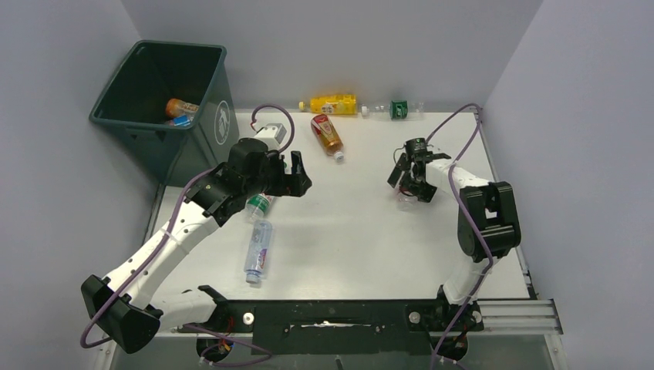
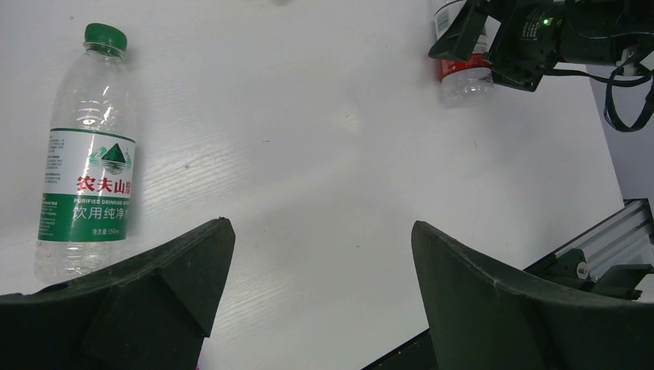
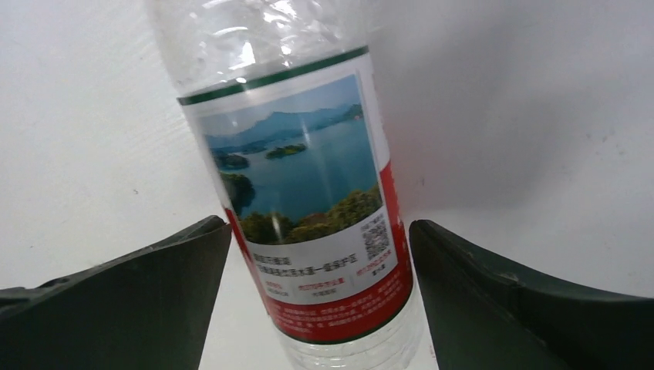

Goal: Put the plastic bottles in the bin
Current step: Pick up the plastic bottle at the center of the board.

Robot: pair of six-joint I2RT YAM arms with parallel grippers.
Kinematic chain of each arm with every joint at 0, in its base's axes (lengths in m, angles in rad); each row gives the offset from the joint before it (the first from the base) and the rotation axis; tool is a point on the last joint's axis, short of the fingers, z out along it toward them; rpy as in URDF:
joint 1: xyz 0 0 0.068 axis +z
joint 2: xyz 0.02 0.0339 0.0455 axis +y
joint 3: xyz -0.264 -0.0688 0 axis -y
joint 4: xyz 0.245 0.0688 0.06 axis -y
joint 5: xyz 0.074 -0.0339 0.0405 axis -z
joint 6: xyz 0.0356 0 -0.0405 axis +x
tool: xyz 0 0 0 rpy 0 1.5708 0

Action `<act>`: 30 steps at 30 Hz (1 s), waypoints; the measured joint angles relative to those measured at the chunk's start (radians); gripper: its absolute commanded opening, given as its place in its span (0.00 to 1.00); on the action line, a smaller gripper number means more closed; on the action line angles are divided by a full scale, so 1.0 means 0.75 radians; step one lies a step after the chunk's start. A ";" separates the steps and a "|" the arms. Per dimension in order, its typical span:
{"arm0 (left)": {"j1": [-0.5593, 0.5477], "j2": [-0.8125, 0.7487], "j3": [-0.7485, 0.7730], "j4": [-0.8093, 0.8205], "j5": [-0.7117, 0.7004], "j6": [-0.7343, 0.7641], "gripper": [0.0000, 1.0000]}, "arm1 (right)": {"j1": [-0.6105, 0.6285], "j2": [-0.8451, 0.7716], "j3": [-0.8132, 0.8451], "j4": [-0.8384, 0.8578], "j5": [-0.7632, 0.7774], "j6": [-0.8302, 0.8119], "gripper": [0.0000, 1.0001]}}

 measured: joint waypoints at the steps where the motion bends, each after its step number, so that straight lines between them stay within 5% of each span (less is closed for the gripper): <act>1: -0.002 0.001 0.000 -0.001 0.000 -0.001 0.86 | 0.000 0.000 -0.015 0.012 -0.004 -0.003 0.75; 4: -0.004 0.003 0.000 0.001 0.003 -0.007 0.86 | 0.000 -0.009 -0.066 0.032 -0.014 -0.017 0.55; 8: -0.013 0.015 0.000 0.008 0.014 -0.032 0.86 | 0.000 -0.061 -0.114 0.054 -0.026 -0.042 0.42; 16: -0.072 0.057 -0.014 0.055 0.033 -0.087 0.86 | 0.012 -0.231 -0.205 0.068 -0.103 -0.145 0.41; 30: -0.072 0.082 -0.204 0.457 0.266 -0.327 0.87 | 0.245 -0.686 -0.206 0.120 -0.436 -0.315 0.47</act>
